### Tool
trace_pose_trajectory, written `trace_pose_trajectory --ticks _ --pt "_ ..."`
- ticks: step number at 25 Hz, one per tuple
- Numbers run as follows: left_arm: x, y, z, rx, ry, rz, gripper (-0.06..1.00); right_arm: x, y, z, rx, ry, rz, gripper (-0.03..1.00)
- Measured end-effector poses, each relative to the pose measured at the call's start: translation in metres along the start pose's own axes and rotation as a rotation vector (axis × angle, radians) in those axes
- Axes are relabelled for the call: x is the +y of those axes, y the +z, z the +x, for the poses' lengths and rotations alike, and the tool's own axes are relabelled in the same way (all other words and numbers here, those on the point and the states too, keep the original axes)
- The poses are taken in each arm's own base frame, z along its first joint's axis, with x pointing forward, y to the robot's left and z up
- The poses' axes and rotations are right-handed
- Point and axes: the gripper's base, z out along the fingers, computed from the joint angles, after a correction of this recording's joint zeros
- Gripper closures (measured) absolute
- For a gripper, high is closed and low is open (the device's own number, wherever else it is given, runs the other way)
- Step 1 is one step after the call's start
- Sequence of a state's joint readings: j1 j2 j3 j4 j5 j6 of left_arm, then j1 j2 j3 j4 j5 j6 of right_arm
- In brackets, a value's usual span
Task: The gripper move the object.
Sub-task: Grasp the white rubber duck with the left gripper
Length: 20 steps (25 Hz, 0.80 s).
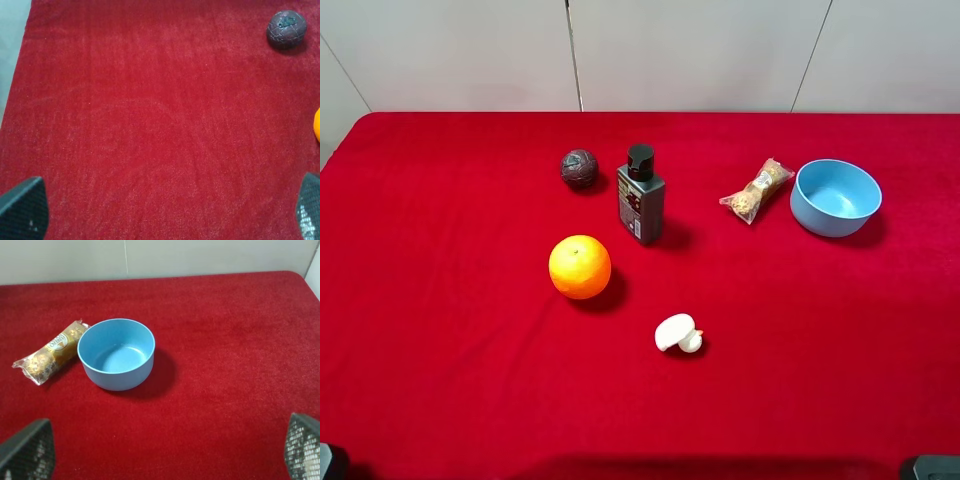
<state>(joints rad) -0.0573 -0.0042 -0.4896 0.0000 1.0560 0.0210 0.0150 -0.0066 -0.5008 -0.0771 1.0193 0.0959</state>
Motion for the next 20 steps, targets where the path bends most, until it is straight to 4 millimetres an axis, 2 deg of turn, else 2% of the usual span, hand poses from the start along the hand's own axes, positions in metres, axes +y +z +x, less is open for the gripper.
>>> trace_pose_trajectory --ticks 15,20 --pt "0.000 -0.001 -0.001 -0.005 0.000 0.000 -0.05 0.000 0.000 0.000 0.000 0.000 0.000 0.27" --pt "0.000 -0.008 -0.011 0.002 0.000 0.000 -0.05 0.000 0.000 0.000 0.000 0.000 0.000 0.27"
